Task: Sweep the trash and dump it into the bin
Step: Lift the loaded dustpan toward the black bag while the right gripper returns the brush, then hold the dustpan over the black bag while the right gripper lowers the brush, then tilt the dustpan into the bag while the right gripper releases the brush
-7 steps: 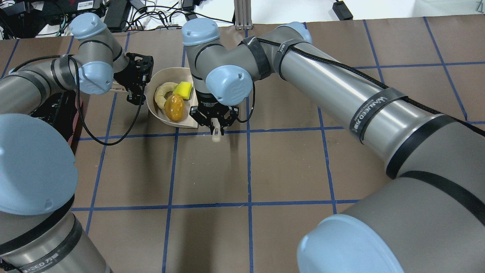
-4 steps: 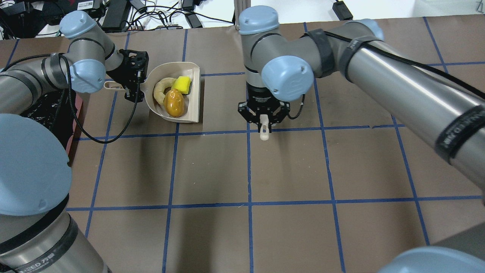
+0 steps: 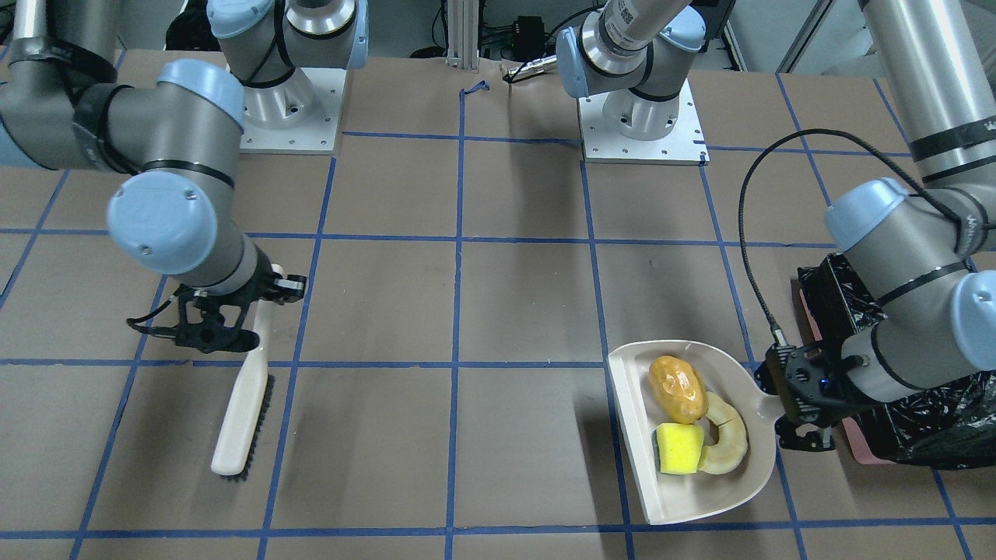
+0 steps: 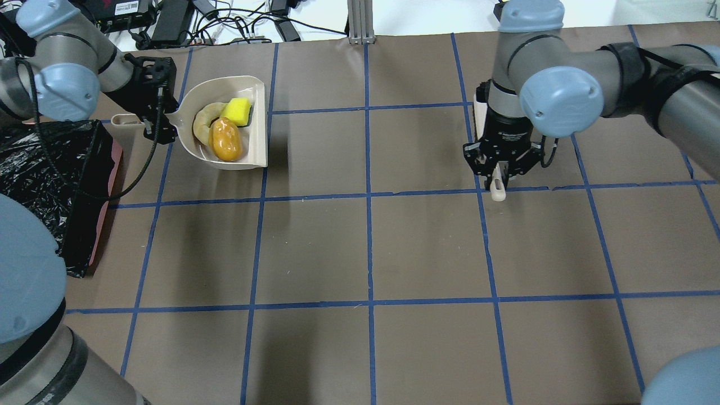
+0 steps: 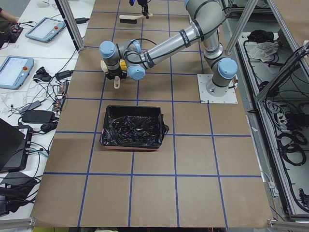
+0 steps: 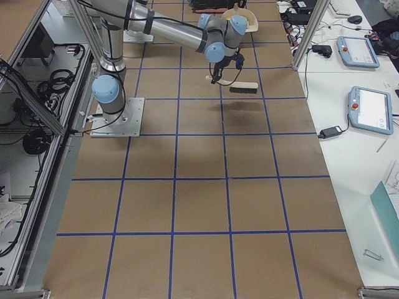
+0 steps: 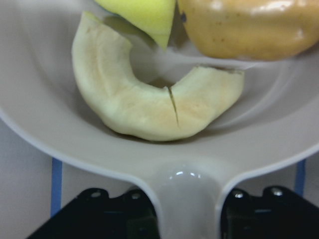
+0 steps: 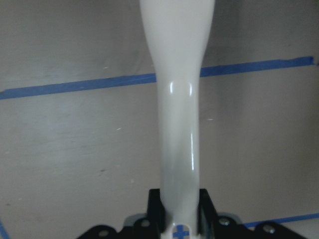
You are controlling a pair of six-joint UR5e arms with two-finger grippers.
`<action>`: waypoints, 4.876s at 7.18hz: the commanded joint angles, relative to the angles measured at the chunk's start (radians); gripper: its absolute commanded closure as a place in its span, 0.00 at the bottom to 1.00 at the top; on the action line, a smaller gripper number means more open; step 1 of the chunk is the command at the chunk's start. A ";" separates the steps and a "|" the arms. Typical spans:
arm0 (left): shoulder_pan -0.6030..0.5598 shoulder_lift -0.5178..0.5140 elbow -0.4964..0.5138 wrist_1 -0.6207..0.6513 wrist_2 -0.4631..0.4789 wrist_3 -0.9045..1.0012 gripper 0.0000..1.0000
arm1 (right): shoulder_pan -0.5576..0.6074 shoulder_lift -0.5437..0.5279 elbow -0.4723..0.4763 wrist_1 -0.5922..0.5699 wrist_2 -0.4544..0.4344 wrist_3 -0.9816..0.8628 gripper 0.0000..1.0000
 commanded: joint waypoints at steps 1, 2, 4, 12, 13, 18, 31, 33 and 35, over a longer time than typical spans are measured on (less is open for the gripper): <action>0.103 0.045 0.059 -0.112 0.020 0.064 1.00 | -0.190 0.009 0.055 -0.108 -0.065 -0.228 1.00; 0.162 0.052 0.074 -0.147 0.020 0.138 1.00 | -0.220 0.008 0.063 -0.139 -0.069 -0.265 1.00; 0.307 0.070 0.093 -0.174 0.016 0.258 1.00 | -0.274 0.012 0.063 -0.148 -0.066 -0.371 1.00; 0.635 0.049 0.150 -0.171 0.212 0.645 1.00 | -0.328 0.063 0.063 -0.160 -0.068 -0.425 1.00; 0.633 0.044 0.150 -0.160 0.270 0.645 1.00 | -0.328 0.064 0.062 -0.165 -0.068 -0.433 0.99; 0.621 0.023 0.145 -0.111 0.416 0.658 1.00 | -0.337 0.069 0.062 -0.168 -0.068 -0.430 0.66; 0.560 0.023 0.145 -0.031 0.571 0.636 1.00 | -0.239 -0.089 -0.142 0.066 -0.037 -0.321 0.00; 0.543 0.027 0.144 -0.031 0.589 0.639 1.00 | -0.226 -0.187 -0.167 0.119 0.021 -0.302 0.00; 0.511 0.047 0.145 -0.007 0.640 0.639 1.00 | -0.059 -0.219 -0.231 0.197 0.044 -0.090 0.00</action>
